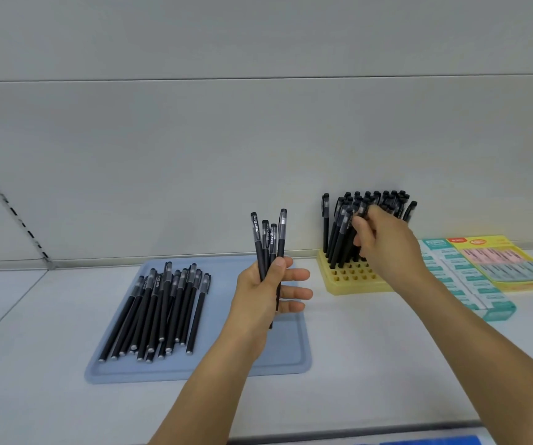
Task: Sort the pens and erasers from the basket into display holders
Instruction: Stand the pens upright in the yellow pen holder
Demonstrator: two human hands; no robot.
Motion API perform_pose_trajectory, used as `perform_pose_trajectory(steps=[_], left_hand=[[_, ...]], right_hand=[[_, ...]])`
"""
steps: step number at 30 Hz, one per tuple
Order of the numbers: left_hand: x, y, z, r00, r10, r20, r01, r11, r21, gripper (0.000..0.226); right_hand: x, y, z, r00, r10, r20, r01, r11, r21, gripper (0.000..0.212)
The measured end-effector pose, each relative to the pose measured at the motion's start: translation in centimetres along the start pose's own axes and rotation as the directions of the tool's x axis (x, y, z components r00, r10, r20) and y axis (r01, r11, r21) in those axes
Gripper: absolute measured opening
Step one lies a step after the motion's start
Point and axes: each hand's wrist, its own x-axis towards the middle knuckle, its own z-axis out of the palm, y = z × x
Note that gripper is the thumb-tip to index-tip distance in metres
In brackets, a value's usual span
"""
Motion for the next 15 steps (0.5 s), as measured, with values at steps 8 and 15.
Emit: perform_pose_trajectory(steps=[8,15], left_hand=[[0.03,0.08,0.73,1.000,-0.003,0.023,0.003,1.000,0.015,0.028],[-0.25,0.09,0.88,0.999,0.003,0.037,-0.004,1.000,0.019,0.028]], right_hand=[[0.81,-0.35,-0.67,0.999,0.041,0.031,-0.040,0.999,-0.028,0.031],[-0.10,-0.06,-0.04,0.991,0.076,0.114,-0.068,0.995,-0.071,0.036]])
